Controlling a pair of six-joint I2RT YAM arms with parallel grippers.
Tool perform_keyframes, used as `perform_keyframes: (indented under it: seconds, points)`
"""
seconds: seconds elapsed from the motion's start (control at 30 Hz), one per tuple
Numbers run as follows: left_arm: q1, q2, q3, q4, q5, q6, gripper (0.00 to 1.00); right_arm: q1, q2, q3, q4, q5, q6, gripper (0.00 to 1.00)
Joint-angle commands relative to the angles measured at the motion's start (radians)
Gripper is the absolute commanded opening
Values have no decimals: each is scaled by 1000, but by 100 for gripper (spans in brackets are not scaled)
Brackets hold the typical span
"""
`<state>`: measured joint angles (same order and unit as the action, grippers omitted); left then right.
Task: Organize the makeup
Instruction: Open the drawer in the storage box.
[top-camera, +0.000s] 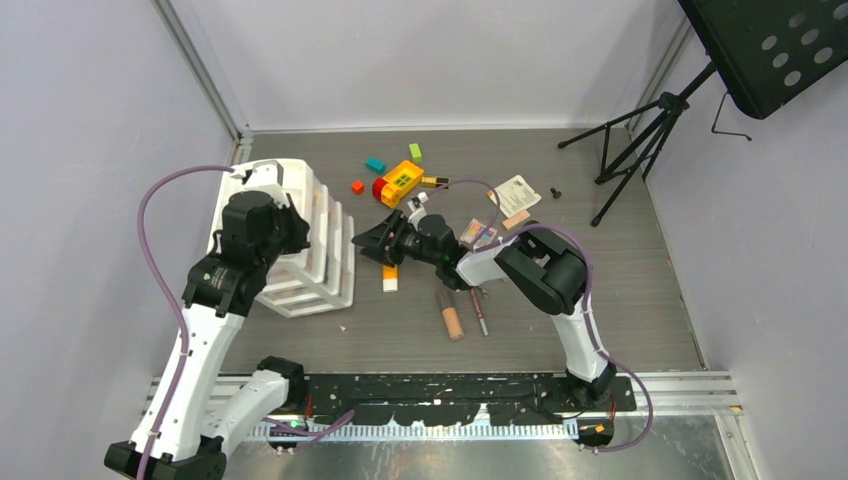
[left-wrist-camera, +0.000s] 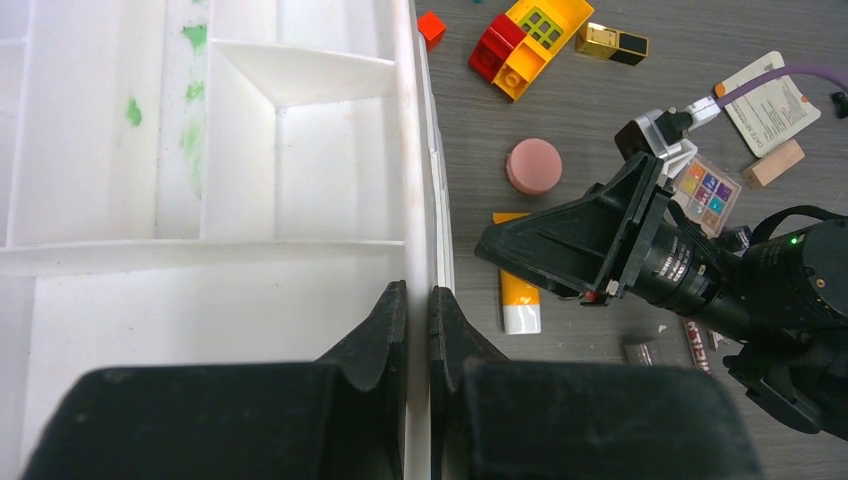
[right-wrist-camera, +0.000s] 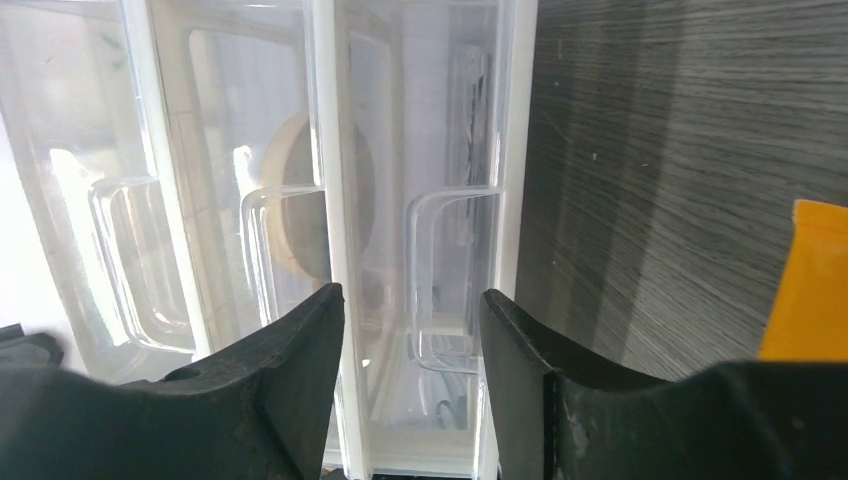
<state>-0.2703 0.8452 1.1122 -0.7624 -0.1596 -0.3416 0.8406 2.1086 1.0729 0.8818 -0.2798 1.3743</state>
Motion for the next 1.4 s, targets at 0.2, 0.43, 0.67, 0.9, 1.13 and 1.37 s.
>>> perform_keyframes:
  seconds: [0.2, 0.43, 0.67, 0.9, 1.13, 1.37]
  points:
    - [-3, -38, 27, 226, -40, 10, 0, 24, 57, 46, 165, -29, 85, 55]
    - [-3, -31, 22, 233, -31, 5, 0, 28, 88, 49, 257, -26, 131, 53]
    - [-3, -28, 23, 238, -27, 1, 0, 30, 122, 59, 290, -35, 162, 52]
    - [-3, -24, 19, 244, -23, -1, 0, 31, 141, 65, 318, -34, 185, 52]
    - [-3, -21, 8, 249, -23, -5, 0, 32, 167, 70, 414, -31, 246, 51]
    - [-3, -18, 5, 255, -24, -12, 0, 32, 209, 94, 480, -35, 310, 49]
